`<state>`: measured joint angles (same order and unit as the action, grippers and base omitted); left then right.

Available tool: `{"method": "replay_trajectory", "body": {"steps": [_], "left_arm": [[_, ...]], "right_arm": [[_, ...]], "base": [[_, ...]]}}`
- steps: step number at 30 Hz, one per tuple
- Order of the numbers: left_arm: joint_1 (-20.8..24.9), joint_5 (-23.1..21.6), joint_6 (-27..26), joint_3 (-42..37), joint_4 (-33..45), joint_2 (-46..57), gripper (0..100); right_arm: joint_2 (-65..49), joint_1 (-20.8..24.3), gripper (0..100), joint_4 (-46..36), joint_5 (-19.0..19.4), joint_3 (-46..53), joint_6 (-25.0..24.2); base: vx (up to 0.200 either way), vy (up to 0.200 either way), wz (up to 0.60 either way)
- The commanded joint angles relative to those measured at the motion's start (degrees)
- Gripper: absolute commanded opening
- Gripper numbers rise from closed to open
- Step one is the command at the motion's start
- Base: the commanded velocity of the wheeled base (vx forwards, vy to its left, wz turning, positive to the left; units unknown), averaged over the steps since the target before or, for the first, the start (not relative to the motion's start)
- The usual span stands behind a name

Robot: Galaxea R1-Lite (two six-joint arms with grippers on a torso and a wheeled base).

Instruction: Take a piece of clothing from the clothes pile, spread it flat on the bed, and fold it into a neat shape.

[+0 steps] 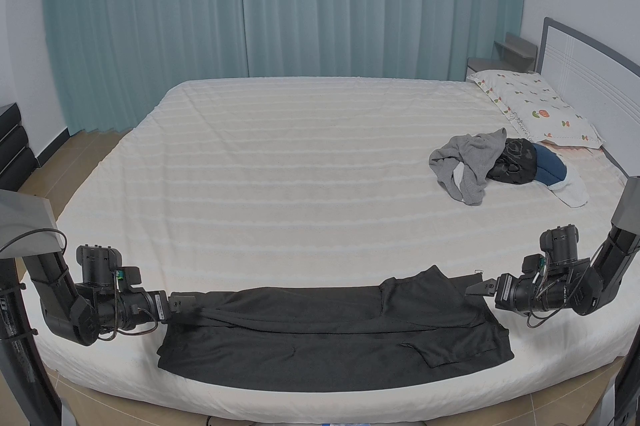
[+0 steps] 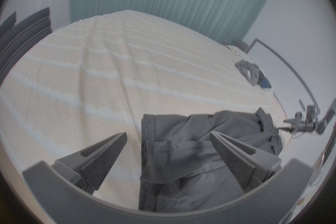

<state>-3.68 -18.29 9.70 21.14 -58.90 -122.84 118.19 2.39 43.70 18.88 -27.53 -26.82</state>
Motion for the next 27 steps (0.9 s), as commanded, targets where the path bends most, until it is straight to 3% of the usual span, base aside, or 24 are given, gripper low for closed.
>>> {"method": "replay_trajectory", "body": {"steps": [1,4,15,27], "left_arm": [[0.08,0.00,3.48,1.19,0.02,2.26,100],[0.87,0.36,10.60,4.88,1.34,1.82,100],[0.87,0.53,16.66,9.97,2.22,-3.81,100],[1.40,0.53,16.84,12.96,7.93,-6.27,100]], "right_arm": [[-1.38,0.25,100,0.07,-0.07,-0.33,-1.57],[-1.03,0.34,100,0.07,0.01,-1.65,-6.32],[0.55,1.83,100,0.15,-0.07,-3.76,-21.34],[1.70,0.25,100,0.51,-0.25,-4.20,-22.93]], "base": [[0.000,0.000,0.00],[0.000,0.000,0.00],[0.000,0.000,0.00],[0.000,0.000,0.00]]}}
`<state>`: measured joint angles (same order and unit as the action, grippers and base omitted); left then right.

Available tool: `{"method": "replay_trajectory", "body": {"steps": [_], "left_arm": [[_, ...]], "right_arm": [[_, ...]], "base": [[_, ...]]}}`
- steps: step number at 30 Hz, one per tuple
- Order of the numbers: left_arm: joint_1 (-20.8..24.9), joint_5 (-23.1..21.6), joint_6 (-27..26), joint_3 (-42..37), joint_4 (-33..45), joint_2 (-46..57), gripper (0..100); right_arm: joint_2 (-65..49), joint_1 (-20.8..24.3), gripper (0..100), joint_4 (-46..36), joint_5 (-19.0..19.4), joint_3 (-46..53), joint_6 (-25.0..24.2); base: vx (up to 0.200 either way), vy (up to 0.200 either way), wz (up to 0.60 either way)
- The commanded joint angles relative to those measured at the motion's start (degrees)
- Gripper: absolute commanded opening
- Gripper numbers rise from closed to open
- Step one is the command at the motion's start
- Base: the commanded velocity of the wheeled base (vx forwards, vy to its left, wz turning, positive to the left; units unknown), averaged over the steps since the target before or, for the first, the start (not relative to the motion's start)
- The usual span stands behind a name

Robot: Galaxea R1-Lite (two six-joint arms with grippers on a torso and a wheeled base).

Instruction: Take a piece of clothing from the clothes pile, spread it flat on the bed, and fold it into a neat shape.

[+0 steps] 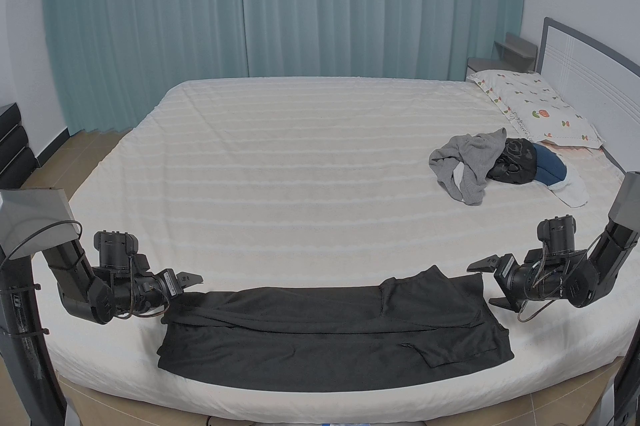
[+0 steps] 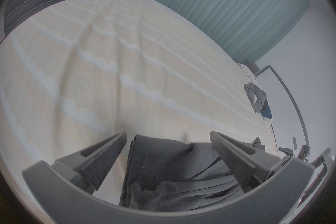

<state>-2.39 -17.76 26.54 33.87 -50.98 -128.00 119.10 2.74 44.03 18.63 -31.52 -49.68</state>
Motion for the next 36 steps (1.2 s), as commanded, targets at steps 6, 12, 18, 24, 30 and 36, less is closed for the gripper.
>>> {"method": "replay_trajectory", "body": {"steps": [6,12,18,24,30,36], "left_arm": [[0.02,0.10,0.44,0.06,0.00,-0.93,0],[-0.25,0.36,5.01,0.50,0.09,-0.32,0],[-1.92,2.12,5.72,1.73,0.00,0.56,0],[-2.44,2.82,8.71,1.82,-0.87,1.18,0],[-3.06,2.82,9.06,1.12,-0.87,1.44,0],[-2.97,2.82,8.88,1.29,-1.05,0.21,0]], "right_arm": [[1.57,-0.19,100,2.64,-0.08,0.50,-0.07],[2.71,-0.72,100,3.96,-0.17,0.15,0.02],[3.51,-1.25,100,4.04,-0.26,-0.64,0.11],[5.18,-1.51,100,4.04,-0.87,-2.23,0.11],[6.23,-1.51,100,4.04,-1.66,-3.28,0.11],[7.55,-1.51,100,4.04,-1.93,-4.25,0.11]], "base": [[0.000,0.000,0.00],[0.000,0.000,0.00],[0.000,0.000,0.00],[0.000,0.000,0.00],[0.000,0.000,0.00],[0.000,0.000,0.00]]}}
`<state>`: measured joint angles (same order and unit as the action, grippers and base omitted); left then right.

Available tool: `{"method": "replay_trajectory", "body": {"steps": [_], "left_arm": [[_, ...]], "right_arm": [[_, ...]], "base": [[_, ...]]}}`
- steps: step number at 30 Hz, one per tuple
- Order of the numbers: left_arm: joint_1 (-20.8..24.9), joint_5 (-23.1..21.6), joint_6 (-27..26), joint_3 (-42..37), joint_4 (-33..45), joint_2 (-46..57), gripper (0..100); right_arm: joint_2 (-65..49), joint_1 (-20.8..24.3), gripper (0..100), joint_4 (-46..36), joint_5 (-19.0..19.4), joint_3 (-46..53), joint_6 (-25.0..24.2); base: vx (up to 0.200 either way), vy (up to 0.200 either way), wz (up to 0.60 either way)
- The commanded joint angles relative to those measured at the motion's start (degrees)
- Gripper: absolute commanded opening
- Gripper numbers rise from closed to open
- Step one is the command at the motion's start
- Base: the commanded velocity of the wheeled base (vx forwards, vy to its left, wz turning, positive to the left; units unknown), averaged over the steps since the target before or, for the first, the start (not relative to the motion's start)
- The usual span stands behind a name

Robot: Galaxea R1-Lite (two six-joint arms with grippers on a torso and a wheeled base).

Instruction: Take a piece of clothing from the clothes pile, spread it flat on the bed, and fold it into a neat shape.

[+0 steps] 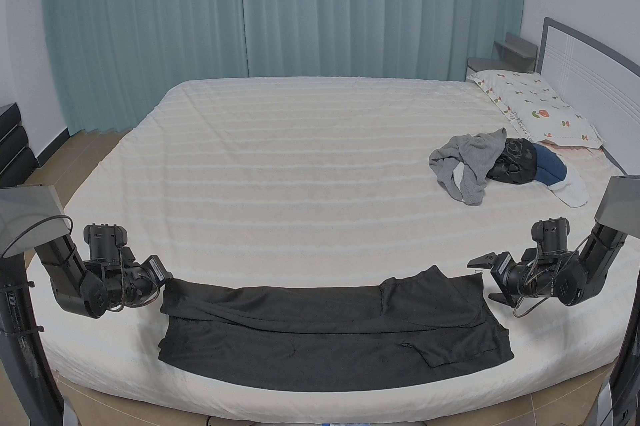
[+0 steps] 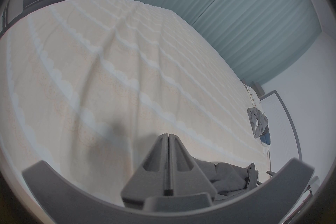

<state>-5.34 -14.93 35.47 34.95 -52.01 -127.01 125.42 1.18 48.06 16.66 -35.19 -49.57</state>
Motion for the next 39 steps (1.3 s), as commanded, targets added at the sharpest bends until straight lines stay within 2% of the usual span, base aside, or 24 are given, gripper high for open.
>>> {"method": "replay_trajectory", "body": {"steps": [1,7,8,19,22,28,37,38,39], "left_arm": [[-0.02,-0.01,-0.05,0.21,-0.03,-0.78,0],[0.07,-0.18,-0.05,0.03,-0.03,-1.22,0],[0.07,-0.27,-0.05,0.03,-0.03,-1.22,0],[0.07,-0.45,0.12,-0.23,-0.03,-1.31,0],[0.07,-0.45,0.21,-0.23,-0.03,-1.31,0],[0.07,-0.45,0.21,-0.23,-0.03,-1.31,0],[0.07,-0.45,0.21,-0.32,-0.03,-1.31,0],[0.07,-0.62,0.21,-0.50,-0.03,-1.22,100],[0.07,-0.97,0.03,-1.02,-0.03,-1.04,100]], "right_arm": [[1.23,0.05,100,0.02,0.03,-0.58,0.00],[3.17,0.14,100,0.11,-0.05,-1.72,0.26],[3.43,0.14,0,0.11,-0.05,-1.90,0.35],[4.75,-0.13,0,1.16,-1.11,-2.34,0.35],[5.10,-0.22,0,2.13,-4.54,-3.30,0.26],[4.84,-0.39,0,5.56,-5.24,-2.69,0.08],[5.19,-0.48,0,5.73,-5.24,-2.60,0.26],[5.28,-0.30,100,5.73,-5.15,-2.51,0.26],[5.28,-0.22,100,5.73,-5.06,-2.42,0.35]], "base": [[0.000,0.000,0.00],[0.000,0.000,0.00],[0.000,0.000,0.00],[0.000,0.000,0.00],[0.000,0.000,0.00],[0.000,0.000,0.00],[0.000,0.000,0.00],[0.000,0.000,0.00],[0.000,0.000,0.00]]}}
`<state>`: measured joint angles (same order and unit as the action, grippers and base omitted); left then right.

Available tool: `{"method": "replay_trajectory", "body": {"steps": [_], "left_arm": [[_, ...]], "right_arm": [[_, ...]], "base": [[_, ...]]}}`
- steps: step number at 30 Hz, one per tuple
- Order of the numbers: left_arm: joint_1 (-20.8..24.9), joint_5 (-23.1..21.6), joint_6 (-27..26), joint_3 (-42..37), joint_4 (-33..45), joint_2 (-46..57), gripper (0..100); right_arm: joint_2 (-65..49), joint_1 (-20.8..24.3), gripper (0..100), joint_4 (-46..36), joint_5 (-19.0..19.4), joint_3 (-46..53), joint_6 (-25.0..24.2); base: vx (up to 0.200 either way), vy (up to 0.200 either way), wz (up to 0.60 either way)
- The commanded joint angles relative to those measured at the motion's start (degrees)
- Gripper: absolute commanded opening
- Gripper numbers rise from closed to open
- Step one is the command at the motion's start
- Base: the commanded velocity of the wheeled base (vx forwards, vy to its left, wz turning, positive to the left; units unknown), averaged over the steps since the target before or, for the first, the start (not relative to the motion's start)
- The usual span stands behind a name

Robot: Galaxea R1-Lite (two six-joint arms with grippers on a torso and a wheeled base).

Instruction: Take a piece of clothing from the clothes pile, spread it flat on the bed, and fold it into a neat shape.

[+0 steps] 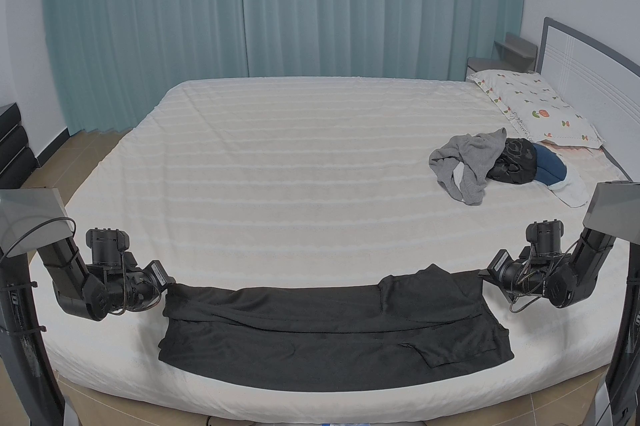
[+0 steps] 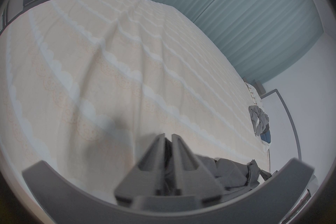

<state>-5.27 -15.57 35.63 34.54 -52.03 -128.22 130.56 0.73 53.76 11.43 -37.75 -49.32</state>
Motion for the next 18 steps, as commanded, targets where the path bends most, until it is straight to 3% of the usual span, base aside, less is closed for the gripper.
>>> {"method": "replay_trajectory", "body": {"steps": [1,12,16,18], "left_arm": [[-0.01,-0.34,-0.21,-0.79,0.00,0.16,100],[-0.71,-0.43,0.05,-1.84,-2.11,0.87,100],[-0.97,-0.52,-0.04,-5.18,-7.82,1.04,100],[-0.89,-0.43,-0.04,-5.80,-9.32,0.87,100]], "right_arm": [[0.13,0.24,100,0.12,0.17,0.22,0.02],[-5.32,0.06,100,3.37,0.96,5.85,-1.48],[-5.49,0.76,100,6.01,0.96,9.01,-2.71],[-5.49,1.20,100,6.36,0.96,9.81,-2.71]], "base": [[0.000,0.000,0.00],[0.000,0.000,0.00],[0.000,0.000,0.00],[-0.200,0.000,0.00]]}}
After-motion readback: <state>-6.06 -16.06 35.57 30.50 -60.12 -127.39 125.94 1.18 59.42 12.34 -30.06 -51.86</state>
